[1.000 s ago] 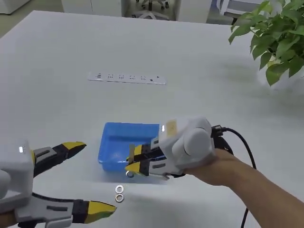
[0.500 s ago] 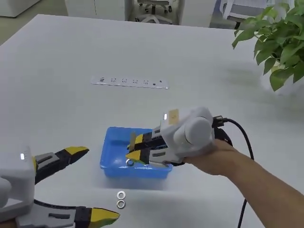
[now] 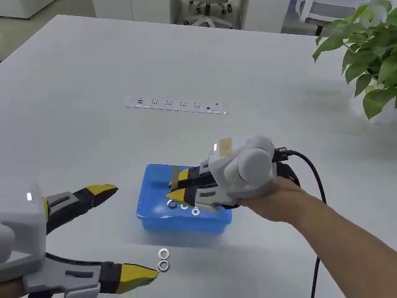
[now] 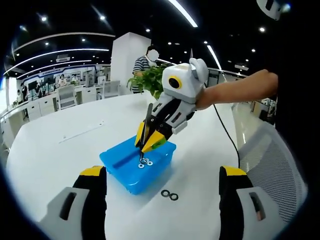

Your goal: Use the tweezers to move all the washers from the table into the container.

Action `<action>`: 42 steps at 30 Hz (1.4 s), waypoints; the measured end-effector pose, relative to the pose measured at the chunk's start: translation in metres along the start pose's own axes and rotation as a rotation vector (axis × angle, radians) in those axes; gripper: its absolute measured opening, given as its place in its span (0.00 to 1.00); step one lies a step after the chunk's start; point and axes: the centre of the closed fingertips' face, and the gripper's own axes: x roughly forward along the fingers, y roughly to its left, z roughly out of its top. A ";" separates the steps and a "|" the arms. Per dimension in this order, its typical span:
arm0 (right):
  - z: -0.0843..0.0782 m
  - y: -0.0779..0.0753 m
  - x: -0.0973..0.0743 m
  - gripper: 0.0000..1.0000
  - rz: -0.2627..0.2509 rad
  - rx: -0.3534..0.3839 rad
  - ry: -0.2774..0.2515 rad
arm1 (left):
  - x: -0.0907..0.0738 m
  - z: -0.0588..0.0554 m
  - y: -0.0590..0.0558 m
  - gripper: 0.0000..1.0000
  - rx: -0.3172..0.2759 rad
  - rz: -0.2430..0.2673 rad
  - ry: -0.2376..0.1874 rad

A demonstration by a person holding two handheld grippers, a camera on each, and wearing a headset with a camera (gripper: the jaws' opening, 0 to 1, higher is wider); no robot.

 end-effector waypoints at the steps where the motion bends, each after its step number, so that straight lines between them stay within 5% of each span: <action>1: -0.001 -0.001 0.002 0.09 -0.001 -0.001 0.000 | -0.001 0.001 0.001 0.99 -0.004 0.000 -0.003; 21: -0.027 -0.004 0.025 0.09 0.035 -0.009 0.038 | 0.007 0.003 0.011 0.97 0.017 -0.005 0.007; 30: -0.035 -0.006 0.031 0.09 0.047 0.000 0.047 | 0.010 0.003 0.014 0.86 0.054 -0.046 0.030; 42: -0.041 -0.004 0.036 0.09 0.070 0.003 0.050 | 0.028 0.008 0.026 0.58 0.102 -0.115 0.075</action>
